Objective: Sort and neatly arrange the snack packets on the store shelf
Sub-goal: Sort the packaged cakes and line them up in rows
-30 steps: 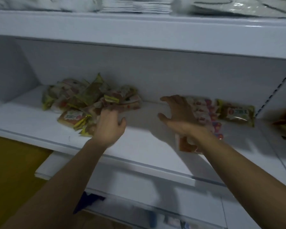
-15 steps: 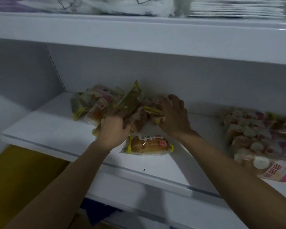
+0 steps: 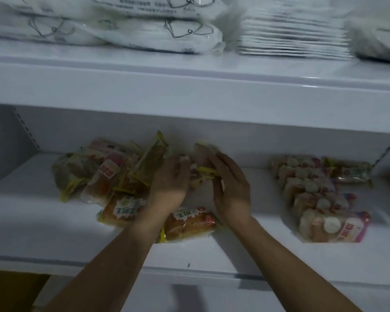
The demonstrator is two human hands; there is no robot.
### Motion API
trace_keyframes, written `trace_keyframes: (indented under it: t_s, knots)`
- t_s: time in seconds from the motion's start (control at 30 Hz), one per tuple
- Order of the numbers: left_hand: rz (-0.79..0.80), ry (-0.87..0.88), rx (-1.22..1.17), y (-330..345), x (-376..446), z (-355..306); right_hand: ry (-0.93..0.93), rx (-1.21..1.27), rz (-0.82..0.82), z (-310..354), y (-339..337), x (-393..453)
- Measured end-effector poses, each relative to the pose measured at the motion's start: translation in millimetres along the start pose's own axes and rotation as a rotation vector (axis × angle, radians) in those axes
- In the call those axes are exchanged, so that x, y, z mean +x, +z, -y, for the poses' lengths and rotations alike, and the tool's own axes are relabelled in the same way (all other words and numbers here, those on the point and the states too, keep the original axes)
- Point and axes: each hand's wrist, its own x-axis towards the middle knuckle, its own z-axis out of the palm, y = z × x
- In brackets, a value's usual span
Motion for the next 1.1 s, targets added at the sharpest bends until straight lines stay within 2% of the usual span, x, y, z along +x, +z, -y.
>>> trace_keyframes:
  t_s: [0.07, 0.13, 0.23, 0.33, 0.43, 0.5, 0.57, 0.63, 0.77, 0.93, 1.1]
  knots:
    - [0.141, -0.256, -0.45, 10.4, 6.5, -11.1, -0.06, 0.044, -0.077, 2.6, -10.3, -13.4]
    - [0.282, -0.403, -0.683, 23.5, 7.3, -15.9, -0.099, 0.02, -0.059, -6.1, -22.1, -18.3]
    - [0.391, -0.359, -0.636, 45.9, 1.2, -14.4, -0.098, 0.018, 0.016, -16.0, -44.0, -21.0]
    - [0.409, -0.326, -0.771, 64.8, -7.6, -23.5, -0.146, 0.065, 0.071, -27.8, -75.4, -27.6]
    - [0.457, -0.173, -0.739, 73.0, -13.8, -31.6, -0.028, 0.091, -0.03, -39.6, -111.6, -27.1]
    - [0.559, -0.077, -0.69, 75.9, -17.2, -35.4, 0.065, 0.1, -0.115, -54.2, -132.8, -20.3]
    - [0.643, -0.015, -0.587, 78.9, -22.0, -42.1, 0.177, 0.132, -0.122, -70.8, -149.5, -12.2]
    - [0.639, 0.023, -0.517, 86.6, -27.7, -49.8, 0.291, 0.214, -0.052, -82.2, -164.4, -8.5]
    - [0.656, 0.002, -0.557, 109.7, -40.5, -64.3, 0.413, 0.43, 0.075, -96.6, -188.4, -9.7]
    - [0.63, 0.007, -0.533, 136.8, -58.0, -77.1, 0.593, 0.618, 0.055, -120.7, -212.5, -12.6]
    - [0.439, -0.025, -0.586, 169.1, -72.3, -90.5, 0.662, 0.695, 0.049, -145.1, -241.6, -16.7]
